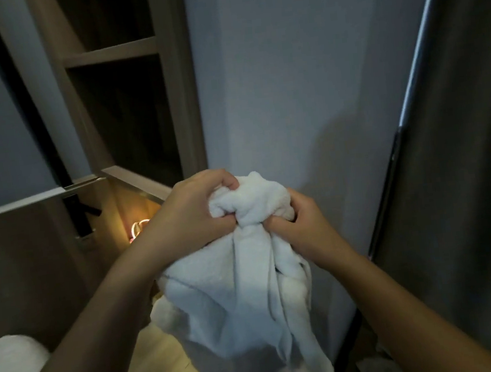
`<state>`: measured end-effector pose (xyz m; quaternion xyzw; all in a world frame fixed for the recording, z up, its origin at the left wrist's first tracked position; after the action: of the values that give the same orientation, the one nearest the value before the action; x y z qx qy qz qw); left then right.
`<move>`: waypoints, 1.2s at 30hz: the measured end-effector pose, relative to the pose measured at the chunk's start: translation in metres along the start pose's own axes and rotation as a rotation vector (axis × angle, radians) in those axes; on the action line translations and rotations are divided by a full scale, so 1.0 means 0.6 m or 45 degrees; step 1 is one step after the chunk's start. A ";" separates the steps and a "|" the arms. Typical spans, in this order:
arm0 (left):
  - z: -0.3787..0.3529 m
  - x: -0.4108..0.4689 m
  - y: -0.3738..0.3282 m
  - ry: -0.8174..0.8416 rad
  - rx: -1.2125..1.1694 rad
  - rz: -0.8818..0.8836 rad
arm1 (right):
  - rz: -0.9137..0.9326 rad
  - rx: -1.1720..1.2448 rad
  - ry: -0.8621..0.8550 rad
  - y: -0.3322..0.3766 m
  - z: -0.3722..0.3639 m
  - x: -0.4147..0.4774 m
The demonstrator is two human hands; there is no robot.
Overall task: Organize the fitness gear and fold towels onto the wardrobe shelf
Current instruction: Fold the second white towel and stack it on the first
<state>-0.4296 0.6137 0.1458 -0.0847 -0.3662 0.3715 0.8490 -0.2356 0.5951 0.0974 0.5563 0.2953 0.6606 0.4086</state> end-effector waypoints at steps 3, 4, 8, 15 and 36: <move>0.026 0.007 0.069 0.034 -0.025 0.028 | -0.011 0.014 0.000 -0.026 -0.058 0.045; 0.034 0.008 0.090 0.048 -0.050 0.037 | -0.026 0.013 0.001 -0.035 -0.076 0.058; 0.054 0.012 0.164 0.140 -0.110 0.086 | -0.100 0.030 0.020 -0.070 -0.142 0.091; 0.064 0.019 0.276 0.228 -0.121 0.187 | -0.178 0.085 0.012 -0.128 -0.236 0.140; 0.082 0.060 0.715 0.315 -0.270 0.493 | -0.529 0.155 0.262 -0.372 -0.516 0.375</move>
<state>-0.6911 0.9368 0.0230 -0.2867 -0.2733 0.4735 0.7867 -0.5015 0.9205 -0.0440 0.4369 0.4830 0.5964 0.4692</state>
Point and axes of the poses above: each hand's wrist, its own x-axis towards the middle knuckle, its own z-axis out of the back of the hand, y = z × x, the point moved 1 cm from there along x, towards the middle knuckle
